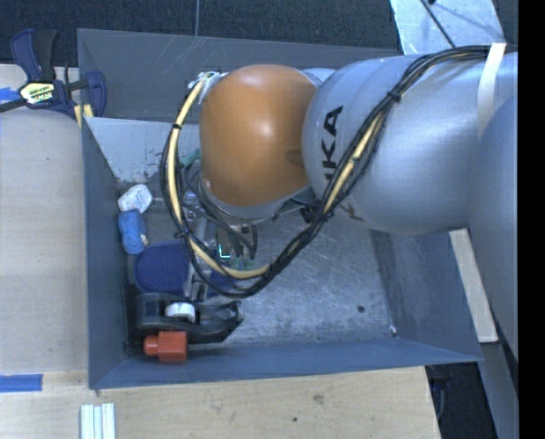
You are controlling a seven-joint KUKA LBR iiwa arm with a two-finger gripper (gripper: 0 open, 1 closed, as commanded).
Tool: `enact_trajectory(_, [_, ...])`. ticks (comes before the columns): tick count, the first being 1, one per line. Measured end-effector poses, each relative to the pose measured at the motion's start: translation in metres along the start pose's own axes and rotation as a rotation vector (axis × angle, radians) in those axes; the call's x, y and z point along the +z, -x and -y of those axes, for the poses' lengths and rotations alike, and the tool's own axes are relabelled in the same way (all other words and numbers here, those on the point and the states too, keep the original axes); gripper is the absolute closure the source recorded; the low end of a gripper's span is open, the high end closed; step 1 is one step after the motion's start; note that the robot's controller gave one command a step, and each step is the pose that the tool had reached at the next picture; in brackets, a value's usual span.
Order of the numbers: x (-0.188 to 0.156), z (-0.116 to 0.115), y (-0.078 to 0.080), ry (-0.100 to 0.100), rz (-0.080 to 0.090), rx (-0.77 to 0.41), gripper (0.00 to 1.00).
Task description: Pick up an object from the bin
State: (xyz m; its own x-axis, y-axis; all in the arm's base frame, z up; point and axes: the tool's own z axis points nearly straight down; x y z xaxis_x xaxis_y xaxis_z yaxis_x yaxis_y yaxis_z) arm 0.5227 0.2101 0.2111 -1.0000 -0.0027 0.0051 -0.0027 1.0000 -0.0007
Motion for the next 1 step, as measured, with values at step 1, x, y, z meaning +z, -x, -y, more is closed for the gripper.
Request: enact_trajectory(1, [0.1352, 0.0499, 0.0209, 0.011, 0.027, -0.207, 0.00])
